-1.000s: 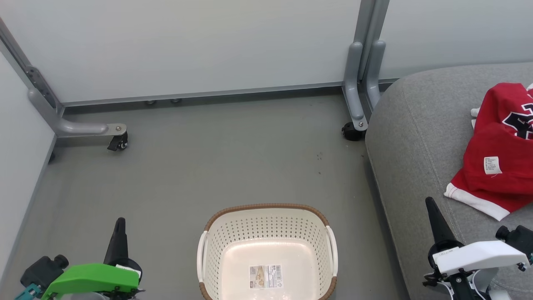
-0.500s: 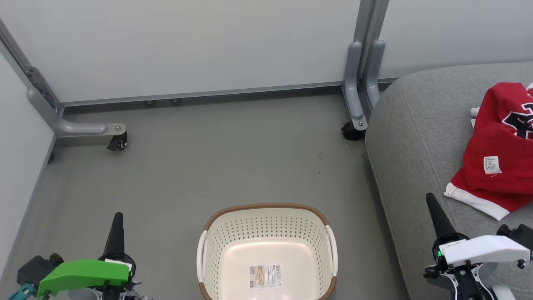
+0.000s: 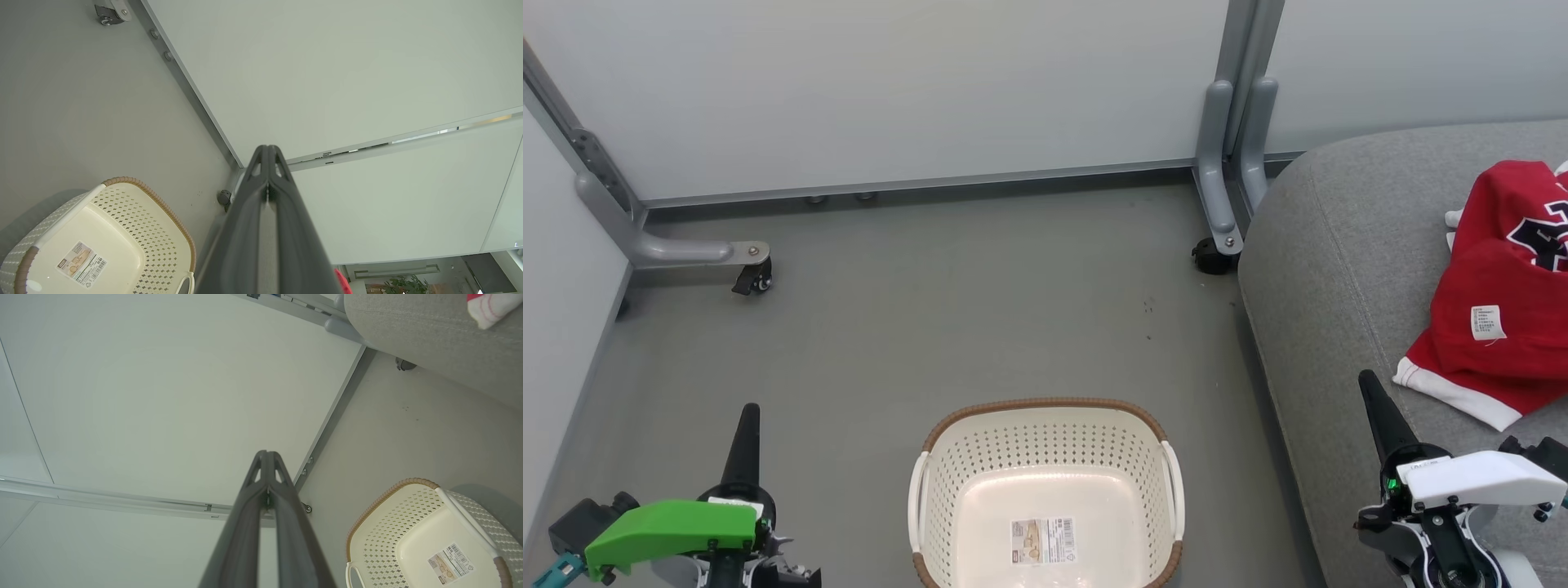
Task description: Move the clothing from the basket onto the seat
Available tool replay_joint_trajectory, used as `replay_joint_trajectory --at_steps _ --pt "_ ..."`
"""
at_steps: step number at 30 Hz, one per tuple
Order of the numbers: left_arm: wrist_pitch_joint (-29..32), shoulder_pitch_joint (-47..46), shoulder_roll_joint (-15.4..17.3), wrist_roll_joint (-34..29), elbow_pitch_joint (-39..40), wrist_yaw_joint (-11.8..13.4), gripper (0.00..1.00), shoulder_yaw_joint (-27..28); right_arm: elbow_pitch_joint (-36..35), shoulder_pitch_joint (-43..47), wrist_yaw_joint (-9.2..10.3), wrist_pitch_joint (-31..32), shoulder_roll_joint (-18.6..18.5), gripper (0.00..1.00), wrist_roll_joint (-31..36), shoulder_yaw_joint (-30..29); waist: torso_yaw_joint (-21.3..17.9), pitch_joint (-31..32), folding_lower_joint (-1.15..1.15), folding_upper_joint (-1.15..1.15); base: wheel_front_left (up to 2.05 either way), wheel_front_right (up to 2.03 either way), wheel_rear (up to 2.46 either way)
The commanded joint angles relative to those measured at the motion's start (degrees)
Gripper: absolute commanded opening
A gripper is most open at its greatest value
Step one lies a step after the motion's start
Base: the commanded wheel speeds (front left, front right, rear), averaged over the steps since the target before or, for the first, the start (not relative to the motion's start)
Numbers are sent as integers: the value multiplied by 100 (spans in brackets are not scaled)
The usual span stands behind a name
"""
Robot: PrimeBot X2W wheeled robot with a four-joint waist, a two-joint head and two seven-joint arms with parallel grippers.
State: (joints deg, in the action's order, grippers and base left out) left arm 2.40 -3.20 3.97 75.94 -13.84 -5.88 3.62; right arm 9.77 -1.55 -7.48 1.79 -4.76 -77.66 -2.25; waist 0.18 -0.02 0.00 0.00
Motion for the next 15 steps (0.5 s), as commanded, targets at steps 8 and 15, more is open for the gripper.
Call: replay_joint_trajectory --at_steps 8,15 --pt "114 -184 -32 460 9 -70 0 104 100 -194 -3 76 -25 0 -472 -56 -4 -4 0 0 0 0 0" --pt "196 -235 -48 769 0 -92 0 153 184 -276 -3 129 -17 0 -783 -90 -7 -7 0 0 0 0 0"
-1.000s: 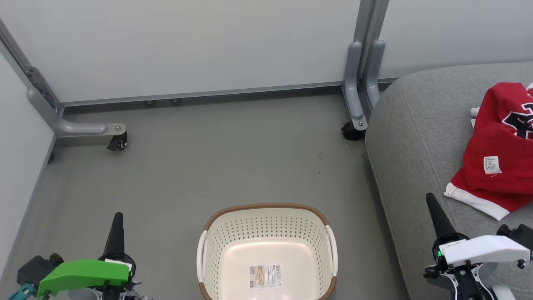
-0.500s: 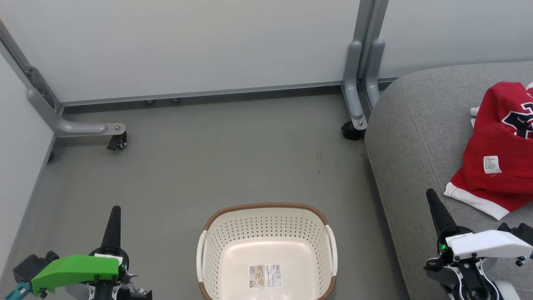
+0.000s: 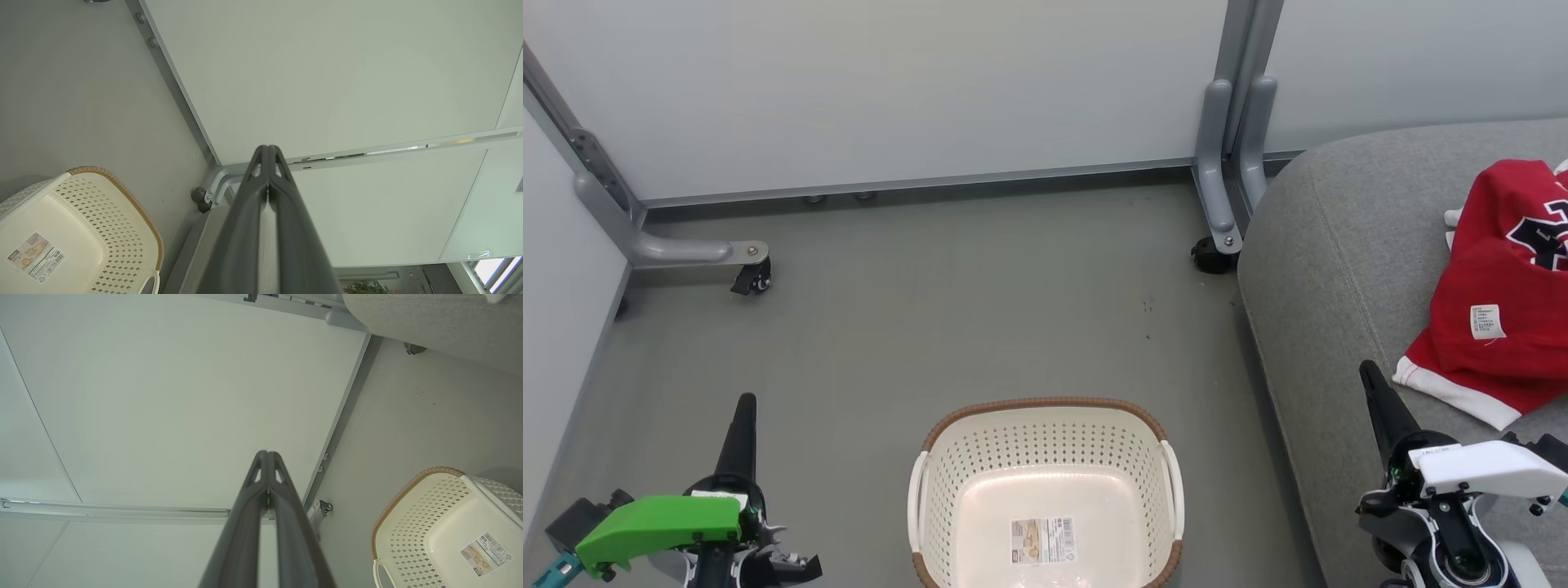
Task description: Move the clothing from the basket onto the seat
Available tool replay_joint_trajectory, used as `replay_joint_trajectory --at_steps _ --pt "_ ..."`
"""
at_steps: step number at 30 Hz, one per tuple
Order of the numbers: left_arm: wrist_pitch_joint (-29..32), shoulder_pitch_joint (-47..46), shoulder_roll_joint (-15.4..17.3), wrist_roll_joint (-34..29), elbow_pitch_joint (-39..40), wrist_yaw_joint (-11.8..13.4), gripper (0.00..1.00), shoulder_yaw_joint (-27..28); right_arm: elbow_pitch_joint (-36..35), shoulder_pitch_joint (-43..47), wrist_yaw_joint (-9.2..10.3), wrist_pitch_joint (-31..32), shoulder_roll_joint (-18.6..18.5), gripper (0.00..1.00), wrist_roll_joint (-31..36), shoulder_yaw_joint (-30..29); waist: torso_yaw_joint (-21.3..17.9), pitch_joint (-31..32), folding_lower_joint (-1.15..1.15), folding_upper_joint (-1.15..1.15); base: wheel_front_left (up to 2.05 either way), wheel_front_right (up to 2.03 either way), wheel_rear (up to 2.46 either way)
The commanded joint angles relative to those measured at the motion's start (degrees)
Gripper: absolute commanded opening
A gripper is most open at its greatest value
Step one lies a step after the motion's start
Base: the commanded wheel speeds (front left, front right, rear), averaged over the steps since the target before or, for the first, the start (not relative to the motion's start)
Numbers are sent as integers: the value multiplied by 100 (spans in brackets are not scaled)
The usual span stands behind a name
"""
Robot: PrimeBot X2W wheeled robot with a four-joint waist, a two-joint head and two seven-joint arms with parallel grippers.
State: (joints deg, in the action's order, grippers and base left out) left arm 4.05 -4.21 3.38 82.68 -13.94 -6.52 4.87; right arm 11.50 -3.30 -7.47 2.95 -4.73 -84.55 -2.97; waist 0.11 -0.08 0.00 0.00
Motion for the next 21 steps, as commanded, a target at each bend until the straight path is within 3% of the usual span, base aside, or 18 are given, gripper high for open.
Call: replay_joint_trajectory --at_steps 1,21 --pt "38 -141 9 133 9 -33 0 33 21 -105 -4 22 -19 0 -134 -22 -1 -1 0 0 0 0 0" --pt "245 -240 -49 918 -13 -106 0 176 237 -297 -4 162 3 0 -923 -113 -10 -9 0 0 0 0 0"
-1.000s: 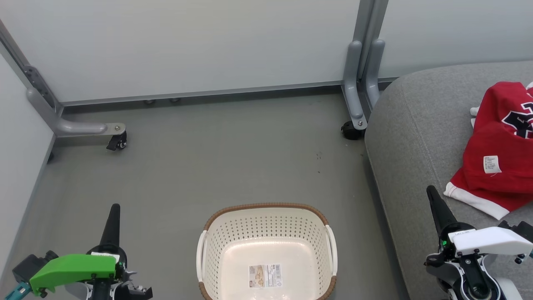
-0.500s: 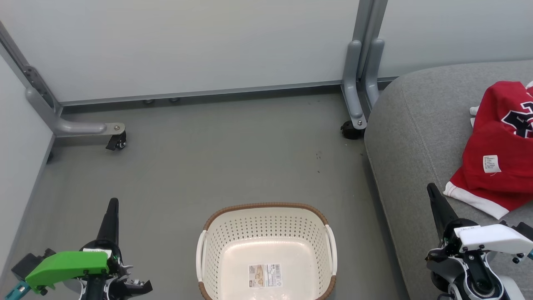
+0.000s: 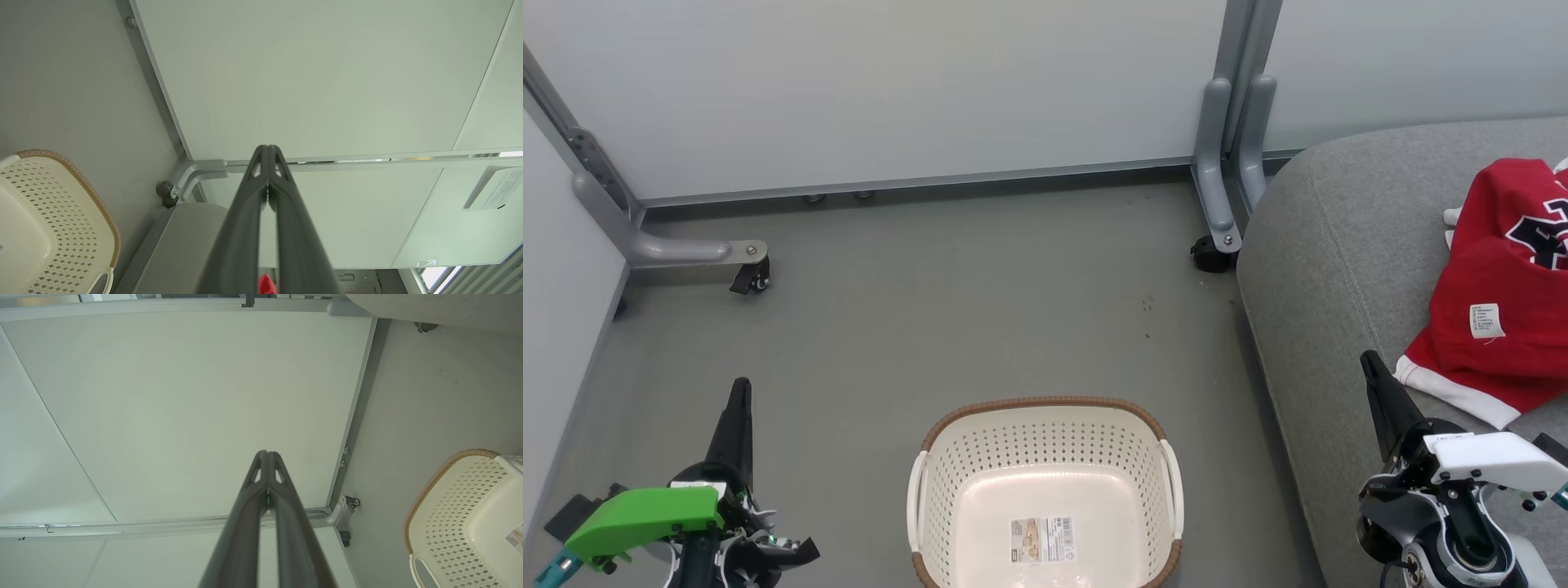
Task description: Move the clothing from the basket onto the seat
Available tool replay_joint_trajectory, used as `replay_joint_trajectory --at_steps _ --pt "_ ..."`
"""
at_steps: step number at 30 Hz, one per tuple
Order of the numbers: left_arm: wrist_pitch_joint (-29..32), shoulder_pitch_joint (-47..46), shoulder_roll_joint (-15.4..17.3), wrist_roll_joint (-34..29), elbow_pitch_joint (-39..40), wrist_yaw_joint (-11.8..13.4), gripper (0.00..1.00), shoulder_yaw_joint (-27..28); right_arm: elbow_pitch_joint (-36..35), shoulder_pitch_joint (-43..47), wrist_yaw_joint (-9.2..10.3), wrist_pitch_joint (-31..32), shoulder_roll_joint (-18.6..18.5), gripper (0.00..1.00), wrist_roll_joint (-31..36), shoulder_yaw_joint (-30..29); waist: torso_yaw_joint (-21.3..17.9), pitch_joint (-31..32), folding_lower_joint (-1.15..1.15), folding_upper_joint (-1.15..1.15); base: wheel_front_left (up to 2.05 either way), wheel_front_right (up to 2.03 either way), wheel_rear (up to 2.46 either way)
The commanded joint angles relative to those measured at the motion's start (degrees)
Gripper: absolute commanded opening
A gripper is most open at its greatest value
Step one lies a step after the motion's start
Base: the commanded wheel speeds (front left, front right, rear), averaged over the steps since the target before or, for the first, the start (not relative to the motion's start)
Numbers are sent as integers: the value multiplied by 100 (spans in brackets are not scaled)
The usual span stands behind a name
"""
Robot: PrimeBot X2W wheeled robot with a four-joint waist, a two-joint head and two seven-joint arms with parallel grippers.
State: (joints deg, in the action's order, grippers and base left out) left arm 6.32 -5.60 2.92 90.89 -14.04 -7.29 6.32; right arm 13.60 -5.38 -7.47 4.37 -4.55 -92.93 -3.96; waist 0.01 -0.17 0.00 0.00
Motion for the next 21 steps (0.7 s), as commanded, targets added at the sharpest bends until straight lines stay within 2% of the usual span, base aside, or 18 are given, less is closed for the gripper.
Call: replay_joint_trajectory --at_steps 1,21 --pt "24 -105 -6 139 -6 -35 0 35 38 -94 -4 24 -14 0 -122 -20 -1 -1 0 0 0 0 0" --pt "43 -102 -3 160 -5 -38 0 37 51 -94 -4 69 29 0 -97 -72 -1 -1 0 0 0 0 0"
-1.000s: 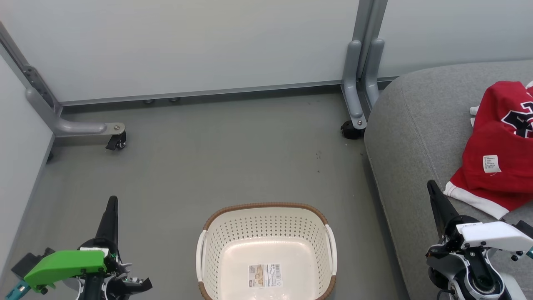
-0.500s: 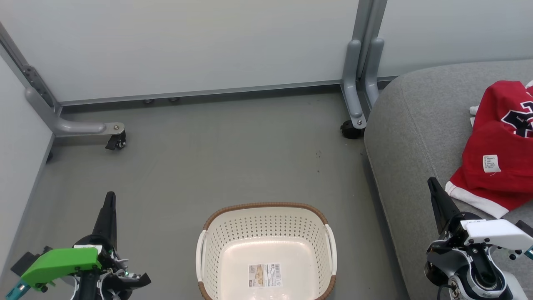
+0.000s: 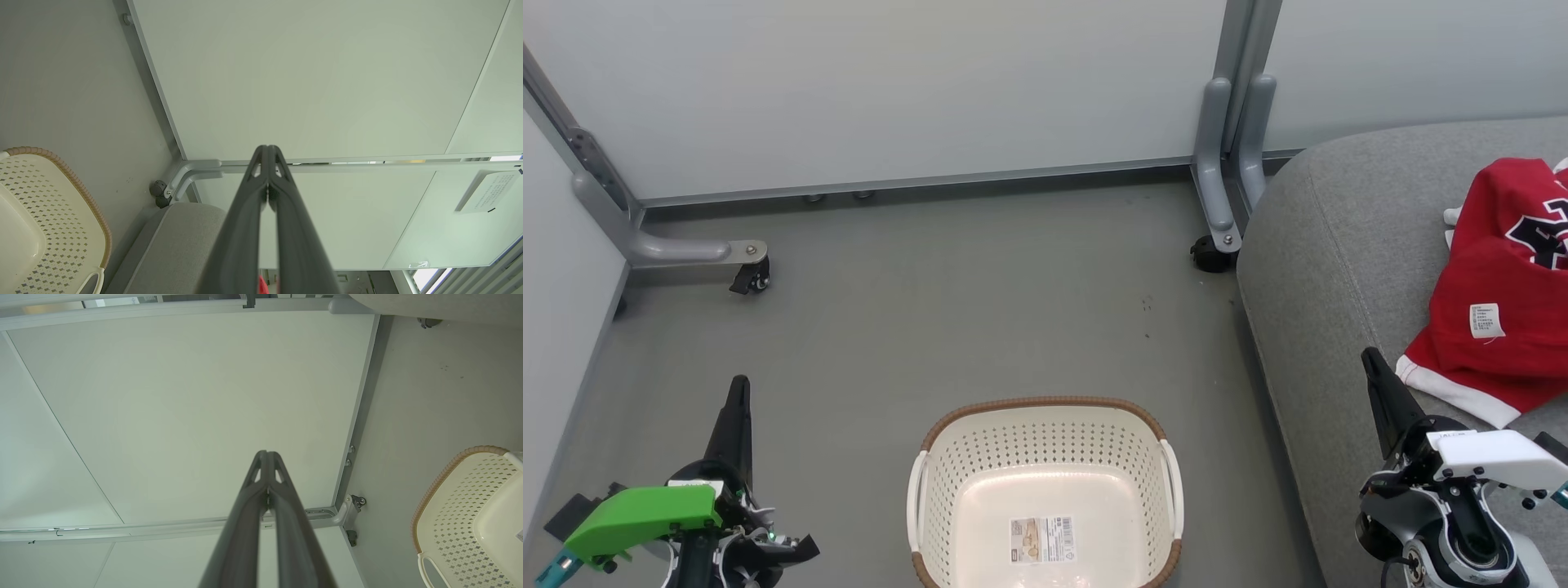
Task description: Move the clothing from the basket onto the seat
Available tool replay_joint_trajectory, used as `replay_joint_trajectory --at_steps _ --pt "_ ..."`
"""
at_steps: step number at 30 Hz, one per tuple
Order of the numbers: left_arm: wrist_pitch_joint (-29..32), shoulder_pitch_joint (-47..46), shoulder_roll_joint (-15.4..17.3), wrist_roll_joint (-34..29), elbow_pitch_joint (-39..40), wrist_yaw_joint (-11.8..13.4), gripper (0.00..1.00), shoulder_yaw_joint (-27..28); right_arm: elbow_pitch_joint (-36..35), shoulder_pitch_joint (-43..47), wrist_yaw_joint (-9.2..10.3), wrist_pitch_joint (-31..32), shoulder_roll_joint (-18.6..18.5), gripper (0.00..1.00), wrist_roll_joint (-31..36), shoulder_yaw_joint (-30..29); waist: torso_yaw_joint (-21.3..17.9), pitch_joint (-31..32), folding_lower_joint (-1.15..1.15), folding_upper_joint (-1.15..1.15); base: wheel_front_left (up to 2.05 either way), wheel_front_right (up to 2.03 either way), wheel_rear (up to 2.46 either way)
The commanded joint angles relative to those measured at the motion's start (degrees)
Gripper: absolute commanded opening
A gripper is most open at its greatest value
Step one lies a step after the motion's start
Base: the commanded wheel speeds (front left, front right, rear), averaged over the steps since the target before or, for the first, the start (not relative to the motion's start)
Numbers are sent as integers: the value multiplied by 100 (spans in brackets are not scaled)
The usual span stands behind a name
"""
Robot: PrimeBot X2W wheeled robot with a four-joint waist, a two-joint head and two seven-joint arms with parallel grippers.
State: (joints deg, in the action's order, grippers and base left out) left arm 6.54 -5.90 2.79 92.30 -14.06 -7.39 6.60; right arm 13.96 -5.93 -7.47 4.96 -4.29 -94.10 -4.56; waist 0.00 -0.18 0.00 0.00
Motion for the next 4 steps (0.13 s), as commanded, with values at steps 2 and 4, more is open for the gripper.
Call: replay_joint_trajectory --at_steps 2,4 --pt "21 -72 11 19 -2 -28 0 9 15 -39 -4 16 7 0 26 -16 0 0 0 0 0 0 0" --pt "21 -72 11 19 -3 -28 0 9 16 -40 -4 21 10 0 33 -20 0 0 0 0 0 0 0"
